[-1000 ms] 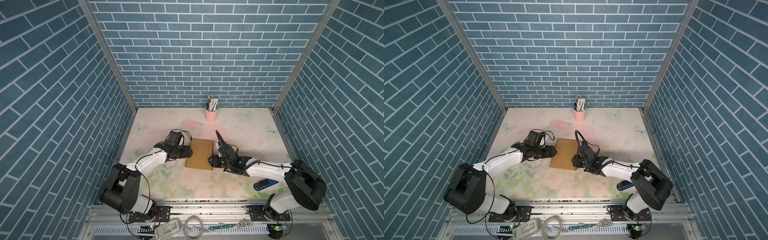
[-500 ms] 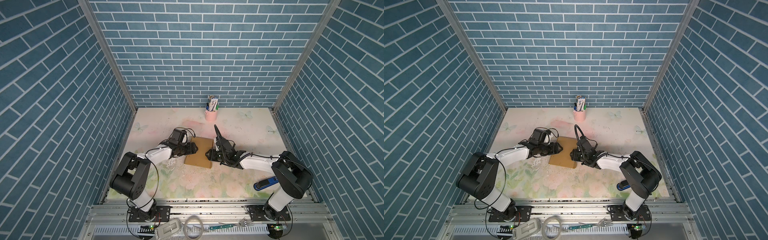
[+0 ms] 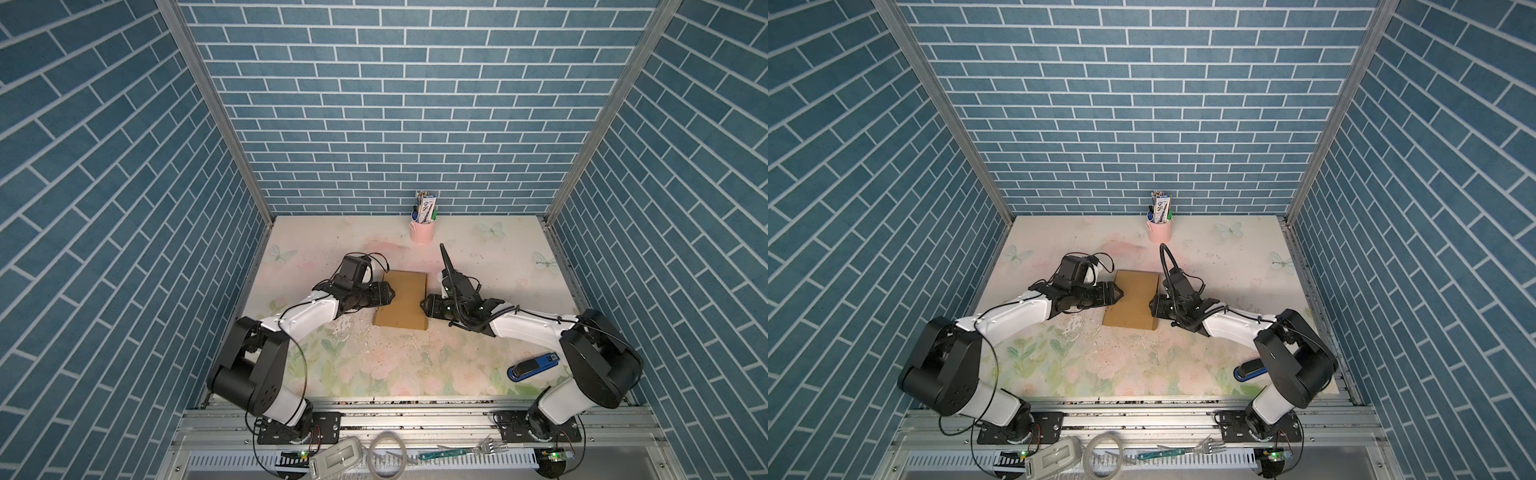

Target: Fold the paper box

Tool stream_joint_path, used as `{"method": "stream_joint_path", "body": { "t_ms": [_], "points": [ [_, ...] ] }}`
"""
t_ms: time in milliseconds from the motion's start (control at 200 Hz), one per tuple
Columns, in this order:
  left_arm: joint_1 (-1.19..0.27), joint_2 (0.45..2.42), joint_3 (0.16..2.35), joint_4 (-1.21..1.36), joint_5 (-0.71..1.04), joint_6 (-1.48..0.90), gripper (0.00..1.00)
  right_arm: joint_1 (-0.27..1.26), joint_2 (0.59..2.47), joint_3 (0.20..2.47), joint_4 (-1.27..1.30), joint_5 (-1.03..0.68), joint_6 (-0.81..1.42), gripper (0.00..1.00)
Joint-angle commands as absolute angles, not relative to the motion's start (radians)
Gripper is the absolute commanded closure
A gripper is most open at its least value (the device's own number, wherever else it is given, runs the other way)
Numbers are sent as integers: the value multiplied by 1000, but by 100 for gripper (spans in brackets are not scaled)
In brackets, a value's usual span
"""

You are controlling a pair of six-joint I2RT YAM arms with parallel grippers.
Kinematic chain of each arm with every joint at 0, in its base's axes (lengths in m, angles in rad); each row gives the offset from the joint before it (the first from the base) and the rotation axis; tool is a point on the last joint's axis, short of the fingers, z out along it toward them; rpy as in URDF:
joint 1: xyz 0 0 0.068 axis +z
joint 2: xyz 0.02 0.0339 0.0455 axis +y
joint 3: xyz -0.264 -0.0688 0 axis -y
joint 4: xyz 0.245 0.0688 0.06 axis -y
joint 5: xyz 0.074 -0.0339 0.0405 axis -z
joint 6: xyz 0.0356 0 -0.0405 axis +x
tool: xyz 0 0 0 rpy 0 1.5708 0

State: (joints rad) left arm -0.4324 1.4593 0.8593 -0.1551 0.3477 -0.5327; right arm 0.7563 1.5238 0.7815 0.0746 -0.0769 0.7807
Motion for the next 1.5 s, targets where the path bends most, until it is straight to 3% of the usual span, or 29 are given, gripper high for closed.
{"method": "stream_joint_path", "body": {
  "t_ms": [0, 205, 800, 1145, 1495],
  "points": [
    [-439, 1384, 807, -205, 330, -519, 20, 769, 1440, 735, 31, -38, 776, 49],
    [-441, 1342, 727, -202, 336, -521, 21, 832, 1405, 691, 52, -26, 839, 49],
    [-489, 1439, 675, -69, 376, -524, 23, 875, 1540, 645, 274, -118, 1002, 51],
    [-531, 1434, 683, -61, 364, -534, 25, 875, 1531, 635, 302, -135, 1027, 60],
    [-532, 1434, 681, -87, 337, -513, 24, 873, 1527, 626, 299, -132, 1028, 63]
  ]
}}
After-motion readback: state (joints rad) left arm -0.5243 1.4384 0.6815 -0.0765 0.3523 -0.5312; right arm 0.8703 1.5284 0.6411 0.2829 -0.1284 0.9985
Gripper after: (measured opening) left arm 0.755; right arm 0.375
